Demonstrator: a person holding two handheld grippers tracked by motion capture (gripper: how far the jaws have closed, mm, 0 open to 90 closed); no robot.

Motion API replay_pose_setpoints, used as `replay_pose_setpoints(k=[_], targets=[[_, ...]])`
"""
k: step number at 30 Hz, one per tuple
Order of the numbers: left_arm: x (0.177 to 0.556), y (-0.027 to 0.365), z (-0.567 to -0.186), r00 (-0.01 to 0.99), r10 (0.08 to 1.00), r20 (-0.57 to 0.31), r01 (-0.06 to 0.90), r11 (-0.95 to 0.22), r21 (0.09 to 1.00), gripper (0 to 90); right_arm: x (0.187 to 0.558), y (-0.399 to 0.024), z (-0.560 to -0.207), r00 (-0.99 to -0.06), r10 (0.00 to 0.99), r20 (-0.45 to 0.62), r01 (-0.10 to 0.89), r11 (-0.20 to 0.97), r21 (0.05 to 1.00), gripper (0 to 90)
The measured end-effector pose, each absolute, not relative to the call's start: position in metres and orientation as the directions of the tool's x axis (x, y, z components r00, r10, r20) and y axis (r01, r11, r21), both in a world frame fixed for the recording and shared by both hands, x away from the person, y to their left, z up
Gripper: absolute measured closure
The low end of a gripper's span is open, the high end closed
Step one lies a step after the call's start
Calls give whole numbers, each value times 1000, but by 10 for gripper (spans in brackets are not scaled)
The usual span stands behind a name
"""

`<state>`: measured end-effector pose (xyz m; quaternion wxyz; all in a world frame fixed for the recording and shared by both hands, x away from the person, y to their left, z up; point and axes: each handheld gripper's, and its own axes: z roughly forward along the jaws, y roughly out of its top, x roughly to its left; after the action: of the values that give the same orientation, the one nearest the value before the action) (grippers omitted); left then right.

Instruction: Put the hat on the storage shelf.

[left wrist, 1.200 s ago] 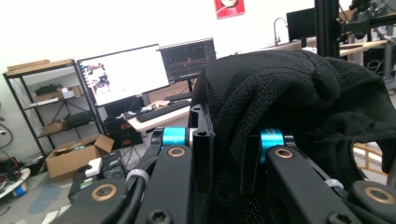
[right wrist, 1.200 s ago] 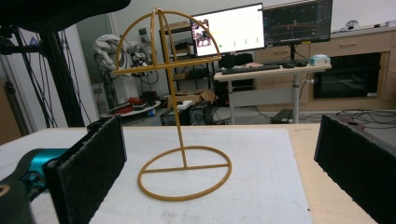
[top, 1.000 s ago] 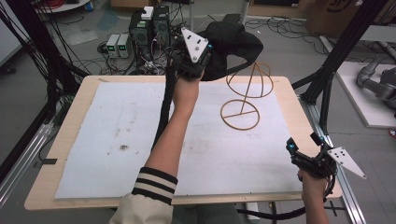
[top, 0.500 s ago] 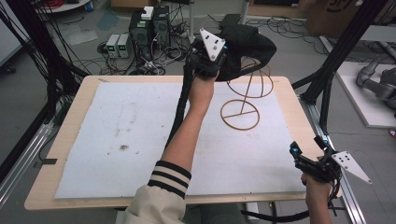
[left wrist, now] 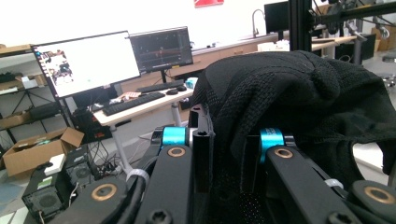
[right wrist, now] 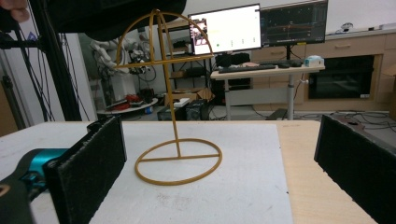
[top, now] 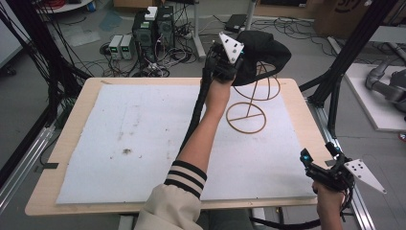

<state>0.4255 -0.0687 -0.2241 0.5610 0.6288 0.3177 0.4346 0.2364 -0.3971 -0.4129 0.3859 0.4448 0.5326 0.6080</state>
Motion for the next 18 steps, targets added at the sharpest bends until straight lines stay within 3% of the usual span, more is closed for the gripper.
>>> replay_pose_setpoints(k=[15, 18], targets=[[432, -91, -240, 451, 864, 222, -54, -222, 974, 801, 235, -394, -409, -318, 940, 125, -1, -132, 991, 17], [432, -94, -242, 457, 860, 224, -46, -229, 972, 744, 235, -395, -409, -317, 941, 120, -10, -130, 991, 17]])
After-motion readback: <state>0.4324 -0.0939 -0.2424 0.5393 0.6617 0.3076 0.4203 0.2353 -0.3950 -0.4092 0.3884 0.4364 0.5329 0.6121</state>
